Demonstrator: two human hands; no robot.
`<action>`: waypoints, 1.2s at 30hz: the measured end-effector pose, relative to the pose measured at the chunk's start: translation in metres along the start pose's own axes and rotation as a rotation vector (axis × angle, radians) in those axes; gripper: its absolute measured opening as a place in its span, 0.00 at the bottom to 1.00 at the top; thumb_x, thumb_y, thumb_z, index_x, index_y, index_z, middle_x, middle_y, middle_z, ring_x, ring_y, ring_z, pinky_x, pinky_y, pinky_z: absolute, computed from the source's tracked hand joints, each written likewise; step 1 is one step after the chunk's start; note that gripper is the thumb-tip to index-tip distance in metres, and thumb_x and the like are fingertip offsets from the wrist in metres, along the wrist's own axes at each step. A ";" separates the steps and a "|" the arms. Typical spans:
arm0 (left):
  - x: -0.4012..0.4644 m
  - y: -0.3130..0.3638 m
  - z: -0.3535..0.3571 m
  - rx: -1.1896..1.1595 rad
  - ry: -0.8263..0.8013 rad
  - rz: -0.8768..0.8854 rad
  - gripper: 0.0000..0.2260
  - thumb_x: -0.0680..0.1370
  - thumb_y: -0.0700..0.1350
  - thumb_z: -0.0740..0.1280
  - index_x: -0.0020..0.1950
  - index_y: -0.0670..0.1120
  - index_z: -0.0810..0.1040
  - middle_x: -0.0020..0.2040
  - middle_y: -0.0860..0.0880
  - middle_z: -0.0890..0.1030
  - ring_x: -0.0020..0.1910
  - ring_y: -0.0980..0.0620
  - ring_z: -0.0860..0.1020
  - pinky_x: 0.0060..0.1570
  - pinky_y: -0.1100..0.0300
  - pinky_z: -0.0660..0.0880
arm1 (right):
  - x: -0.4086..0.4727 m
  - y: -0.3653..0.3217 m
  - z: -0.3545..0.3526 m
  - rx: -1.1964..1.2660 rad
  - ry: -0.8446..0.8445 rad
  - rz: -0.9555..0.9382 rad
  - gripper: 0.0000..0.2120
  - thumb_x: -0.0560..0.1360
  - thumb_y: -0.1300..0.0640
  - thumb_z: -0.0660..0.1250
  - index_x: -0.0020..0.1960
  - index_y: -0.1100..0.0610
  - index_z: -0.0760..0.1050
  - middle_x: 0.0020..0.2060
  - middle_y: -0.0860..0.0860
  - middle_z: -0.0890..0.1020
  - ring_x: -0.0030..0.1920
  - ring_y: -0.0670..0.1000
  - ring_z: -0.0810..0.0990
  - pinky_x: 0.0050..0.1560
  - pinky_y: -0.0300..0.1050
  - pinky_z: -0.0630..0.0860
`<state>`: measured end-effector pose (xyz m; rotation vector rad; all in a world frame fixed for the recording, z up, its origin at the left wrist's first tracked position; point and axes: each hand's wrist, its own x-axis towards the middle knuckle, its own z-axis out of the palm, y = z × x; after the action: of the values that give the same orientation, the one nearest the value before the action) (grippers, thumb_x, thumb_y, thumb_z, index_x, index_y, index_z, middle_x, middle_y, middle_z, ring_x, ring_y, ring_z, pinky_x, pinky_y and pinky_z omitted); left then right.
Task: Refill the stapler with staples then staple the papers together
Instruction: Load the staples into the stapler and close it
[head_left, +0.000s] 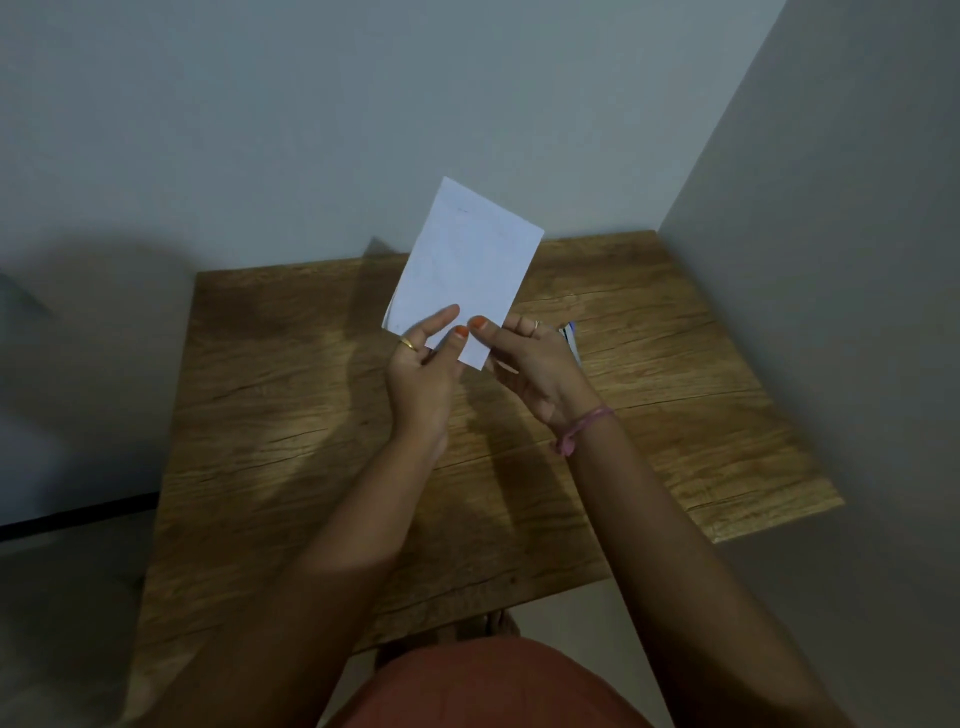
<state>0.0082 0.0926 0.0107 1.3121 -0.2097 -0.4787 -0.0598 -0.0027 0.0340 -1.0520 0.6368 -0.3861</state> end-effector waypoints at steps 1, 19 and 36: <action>0.000 0.000 0.000 -0.014 -0.006 -0.007 0.09 0.75 0.43 0.72 0.48 0.58 0.83 0.55 0.57 0.81 0.56 0.52 0.80 0.50 0.53 0.81 | -0.001 -0.003 -0.002 -0.040 0.020 0.000 0.10 0.74 0.58 0.71 0.53 0.61 0.80 0.44 0.52 0.85 0.43 0.47 0.82 0.42 0.38 0.78; 0.002 -0.003 0.002 0.110 -0.130 0.054 0.16 0.71 0.40 0.75 0.57 0.53 0.81 0.57 0.60 0.76 0.57 0.55 0.77 0.45 0.56 0.82 | 0.015 -0.034 -0.046 0.027 0.163 -0.039 0.05 0.73 0.57 0.71 0.47 0.58 0.81 0.37 0.51 0.82 0.34 0.45 0.79 0.34 0.37 0.76; 0.008 0.004 -0.004 0.019 -0.018 0.016 0.16 0.72 0.36 0.73 0.52 0.54 0.81 0.61 0.53 0.74 0.53 0.56 0.77 0.39 0.61 0.80 | 0.051 0.014 -0.099 -1.163 0.441 -0.046 0.15 0.71 0.59 0.72 0.56 0.63 0.79 0.51 0.58 0.83 0.48 0.54 0.81 0.43 0.41 0.71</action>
<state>0.0179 0.0929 0.0132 1.3241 -0.2401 -0.4765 -0.0856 -0.0931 -0.0274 -2.1140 1.2994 -0.2712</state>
